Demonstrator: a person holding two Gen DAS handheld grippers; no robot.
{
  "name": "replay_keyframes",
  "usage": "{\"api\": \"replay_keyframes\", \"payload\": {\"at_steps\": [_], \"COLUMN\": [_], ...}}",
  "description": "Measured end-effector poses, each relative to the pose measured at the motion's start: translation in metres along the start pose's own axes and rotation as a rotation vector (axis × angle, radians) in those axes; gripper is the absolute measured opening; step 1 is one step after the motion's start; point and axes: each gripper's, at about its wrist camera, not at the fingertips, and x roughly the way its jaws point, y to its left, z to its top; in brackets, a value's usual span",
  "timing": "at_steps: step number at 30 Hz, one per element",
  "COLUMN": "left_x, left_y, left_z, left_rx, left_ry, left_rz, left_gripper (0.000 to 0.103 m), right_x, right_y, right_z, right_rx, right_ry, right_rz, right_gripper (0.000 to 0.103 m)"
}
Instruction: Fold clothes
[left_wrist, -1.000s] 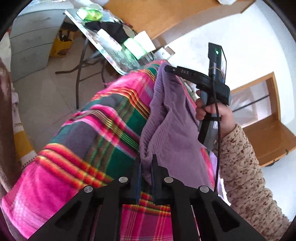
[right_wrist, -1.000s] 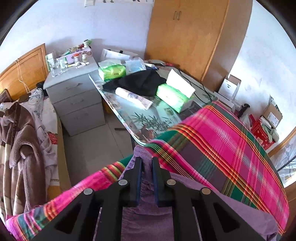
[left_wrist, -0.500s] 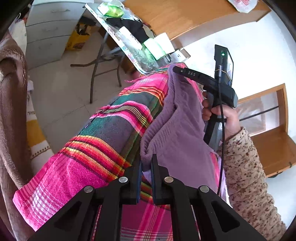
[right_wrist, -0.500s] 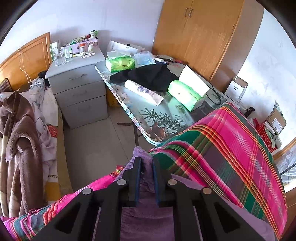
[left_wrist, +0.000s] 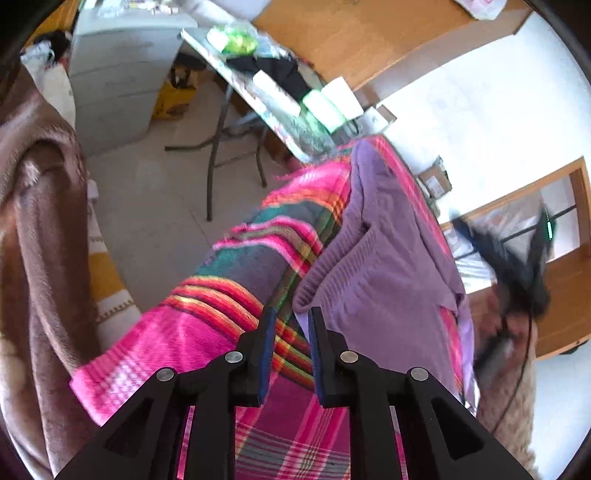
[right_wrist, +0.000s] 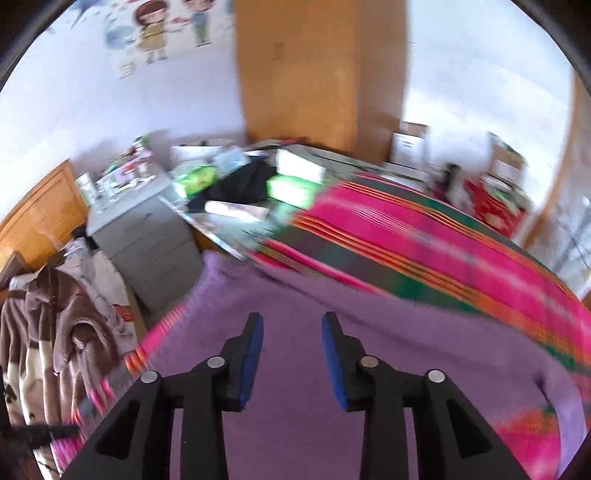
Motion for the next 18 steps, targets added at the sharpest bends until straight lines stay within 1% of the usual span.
{"api": "replay_keyframes", "payload": {"at_steps": [2, 3, 5, 8, 11, 12, 16, 18], "left_x": [-0.008, -0.012, -0.013, -0.009, 0.003, 0.007, 0.028, 0.038], "left_y": [-0.004, -0.008, -0.018, -0.035, -0.060, -0.069, -0.108, -0.127], "left_z": [-0.001, -0.003, -0.007, -0.013, -0.024, -0.029, -0.049, -0.061], "left_rx": [0.012, 0.032, 0.053, 0.088, 0.157, 0.183, 0.288, 0.344], "left_ry": [-0.024, -0.039, -0.034, -0.009, 0.031, 0.048, 0.114, 0.147], "left_rz": [0.004, -0.003, -0.033, -0.077, -0.095, -0.107, -0.136, -0.154], "left_gripper": [0.019, 0.026, 0.037, 0.038, 0.038, 0.038, 0.038, 0.038], "right_x": [-0.025, -0.039, -0.068, -0.103, -0.131, -0.142, -0.185, -0.210], "right_y": [-0.020, -0.030, -0.051, -0.082, -0.119, -0.135, -0.189, -0.215], "right_z": [-0.023, -0.036, -0.068, -0.115, -0.161, -0.178, -0.234, -0.263], "right_rx": [0.048, 0.072, 0.126, 0.208, 0.300, 0.343, 0.537, 0.623], "right_ry": [-0.011, -0.022, -0.044, -0.070, -0.064, -0.064, -0.095, -0.118], "right_rz": [-0.026, -0.045, -0.097, -0.186, -0.282, -0.326, -0.433, -0.503], "right_gripper": [0.034, 0.034, 0.035, 0.035, 0.035, 0.035, 0.035, 0.035]}}
